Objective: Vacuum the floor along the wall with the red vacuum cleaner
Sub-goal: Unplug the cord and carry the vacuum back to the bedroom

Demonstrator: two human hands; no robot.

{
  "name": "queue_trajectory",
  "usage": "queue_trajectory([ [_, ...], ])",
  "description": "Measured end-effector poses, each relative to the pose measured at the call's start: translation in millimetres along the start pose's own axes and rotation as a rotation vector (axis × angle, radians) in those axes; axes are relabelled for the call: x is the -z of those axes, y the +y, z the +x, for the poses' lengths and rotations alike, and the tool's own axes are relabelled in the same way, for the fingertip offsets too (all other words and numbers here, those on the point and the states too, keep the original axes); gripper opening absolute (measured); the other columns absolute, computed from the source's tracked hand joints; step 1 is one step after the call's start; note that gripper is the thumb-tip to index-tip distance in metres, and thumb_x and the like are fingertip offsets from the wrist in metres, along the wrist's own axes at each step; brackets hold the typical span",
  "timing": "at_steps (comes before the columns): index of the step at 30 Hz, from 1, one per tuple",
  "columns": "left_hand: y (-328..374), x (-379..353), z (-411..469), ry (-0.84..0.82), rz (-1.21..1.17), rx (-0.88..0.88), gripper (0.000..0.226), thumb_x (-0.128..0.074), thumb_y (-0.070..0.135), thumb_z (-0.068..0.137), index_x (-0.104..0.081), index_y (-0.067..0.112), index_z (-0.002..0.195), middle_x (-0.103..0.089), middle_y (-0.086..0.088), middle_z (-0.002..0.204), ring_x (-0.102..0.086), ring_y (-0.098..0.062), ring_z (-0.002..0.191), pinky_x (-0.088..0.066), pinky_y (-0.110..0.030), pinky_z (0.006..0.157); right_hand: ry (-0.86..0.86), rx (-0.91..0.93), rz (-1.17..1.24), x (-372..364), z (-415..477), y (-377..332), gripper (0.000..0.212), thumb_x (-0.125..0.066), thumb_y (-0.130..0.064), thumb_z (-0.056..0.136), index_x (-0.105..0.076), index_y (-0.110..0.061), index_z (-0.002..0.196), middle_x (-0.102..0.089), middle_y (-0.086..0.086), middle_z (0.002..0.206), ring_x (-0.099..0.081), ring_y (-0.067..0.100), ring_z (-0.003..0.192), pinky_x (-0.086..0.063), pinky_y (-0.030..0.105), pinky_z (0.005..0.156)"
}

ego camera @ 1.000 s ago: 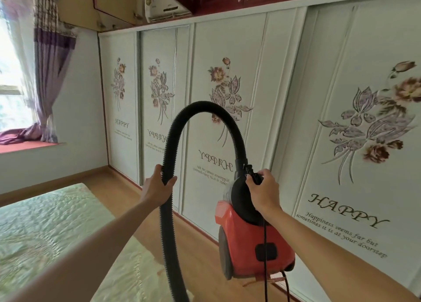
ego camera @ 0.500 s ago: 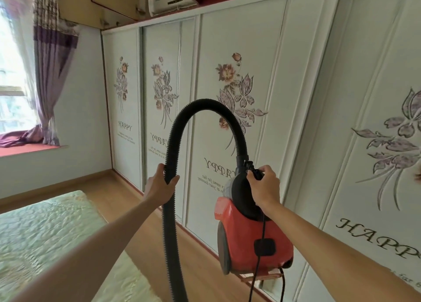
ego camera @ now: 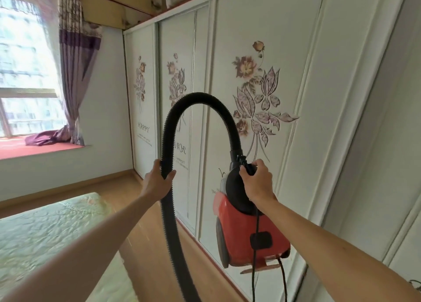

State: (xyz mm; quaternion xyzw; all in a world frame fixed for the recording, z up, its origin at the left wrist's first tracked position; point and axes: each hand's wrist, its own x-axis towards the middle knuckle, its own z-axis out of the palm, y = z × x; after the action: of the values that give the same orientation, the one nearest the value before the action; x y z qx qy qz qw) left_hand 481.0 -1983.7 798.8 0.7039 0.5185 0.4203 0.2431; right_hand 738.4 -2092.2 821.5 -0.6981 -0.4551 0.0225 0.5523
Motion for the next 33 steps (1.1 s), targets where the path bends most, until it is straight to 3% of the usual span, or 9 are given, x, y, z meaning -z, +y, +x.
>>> queue_trajectory([
  [4, -11, -7, 40, 0.044, 0.031, 0.037, 0.040, -0.059, 0.034, 0.097, -0.042, 0.015, 0.128, -0.065, -0.010, 0.107, -0.058, -0.009, 0.066, -0.039, -0.021, 0.048, -0.028, 0.042, 0.012, -33, 40, 14, 0.017, -0.063, -0.031, 0.093, -0.052, -0.018, 0.091, -0.058, -0.005, 0.080, -0.060, 0.020, 0.077, -0.049, 0.031, 0.062],
  [6, -20, -10, 57, 0.053, 0.048, 0.049, 0.042, -0.059, 0.035, 0.097, -0.042, 0.015, 0.130, -0.065, -0.013, 0.111, -0.061, -0.014, 0.070, -0.044, -0.021, 0.051, -0.055, 0.050, 0.028, -53, 57, 21, 0.017, -0.063, -0.031, 0.093, -0.052, -0.017, 0.091, -0.058, -0.004, 0.080, -0.059, 0.018, 0.076, -0.049, 0.031, 0.064],
  [9, -39, -15, 82, 0.068, 0.083, 0.100, 0.050, -0.059, 0.036, 0.097, -0.040, 0.014, 0.137, -0.063, -0.017, 0.118, -0.063, -0.034, 0.095, -0.054, -0.039, 0.072, -0.093, 0.052, 0.041, -88, 80, 32, 0.018, -0.063, -0.031, 0.094, -0.053, -0.016, 0.094, -0.058, -0.004, 0.082, -0.059, 0.018, 0.078, -0.052, 0.034, 0.069],
  [16, -87, -25, 170, 0.134, 0.127, 0.133, 0.041, -0.062, 0.036, 0.095, -0.044, 0.016, 0.126, -0.068, -0.015, 0.109, -0.066, -0.029, 0.078, -0.053, -0.035, 0.062, -0.189, 0.043, 0.067, -187, 153, 49, 0.020, -0.063, -0.033, 0.093, -0.054, -0.016, 0.095, -0.057, -0.006, 0.082, -0.060, 0.020, 0.079, -0.052, 0.033, 0.069],
  [24, -125, -22, 287, 0.192, 0.114, 0.225, 0.056, -0.059, 0.037, 0.097, -0.037, 0.010, 0.140, -0.057, -0.022, 0.133, -0.060, -0.044, 0.110, -0.053, -0.058, 0.089, -0.235, 0.077, 0.107, -297, 250, 33, 0.021, -0.064, -0.033, 0.092, -0.052, -0.017, 0.090, -0.059, -0.005, 0.079, -0.058, 0.015, 0.073, -0.048, 0.029, 0.063],
  [26, -131, -21, 310, 0.198, 0.111, 0.223, 0.054, -0.059, 0.035, 0.097, -0.038, 0.009, 0.139, -0.057, -0.021, 0.133, -0.061, -0.042, 0.109, -0.054, -0.055, 0.088, -0.226, 0.080, 0.123, -315, 268, 28, 0.020, -0.064, -0.032, 0.092, -0.051, -0.017, 0.088, -0.058, -0.005, 0.077, -0.057, 0.011, 0.069, -0.042, 0.023, 0.055],
  [28, -140, -22, 334, 0.199, 0.111, 0.207, 0.048, -0.059, 0.033, 0.097, -0.041, 0.008, 0.135, -0.059, -0.019, 0.127, -0.063, -0.037, 0.100, -0.055, -0.042, 0.073, -0.228, 0.075, 0.130, -339, 287, 23, 0.020, -0.064, -0.031, 0.093, -0.052, -0.016, 0.089, -0.058, -0.005, 0.077, -0.056, 0.010, 0.068, -0.041, 0.023, 0.054],
  [30, -150, -19, 356, 0.208, 0.120, 0.192, 0.042, -0.060, 0.031, 0.097, -0.043, 0.009, 0.129, -0.062, -0.016, 0.118, -0.063, -0.024, 0.081, -0.047, -0.024, 0.056, -0.233, 0.075, 0.138, -364, 303, 16, 0.020, -0.063, -0.031, 0.093, -0.052, -0.015, 0.090, -0.057, -0.003, 0.077, -0.057, 0.015, 0.070, -0.043, 0.026, 0.056],
  [33, -169, -13, 387, 0.232, 0.124, 0.212, 0.037, -0.060, 0.029, 0.097, -0.044, 0.010, 0.126, -0.062, -0.011, 0.108, -0.055, -0.007, 0.066, -0.038, -0.019, 0.047, -0.260, 0.075, 0.151, -401, 324, 6, 0.021, -0.062, -0.031, 0.093, -0.051, -0.014, 0.090, -0.058, 0.000, 0.078, -0.060, 0.023, 0.073, -0.052, 0.037, 0.061],
])
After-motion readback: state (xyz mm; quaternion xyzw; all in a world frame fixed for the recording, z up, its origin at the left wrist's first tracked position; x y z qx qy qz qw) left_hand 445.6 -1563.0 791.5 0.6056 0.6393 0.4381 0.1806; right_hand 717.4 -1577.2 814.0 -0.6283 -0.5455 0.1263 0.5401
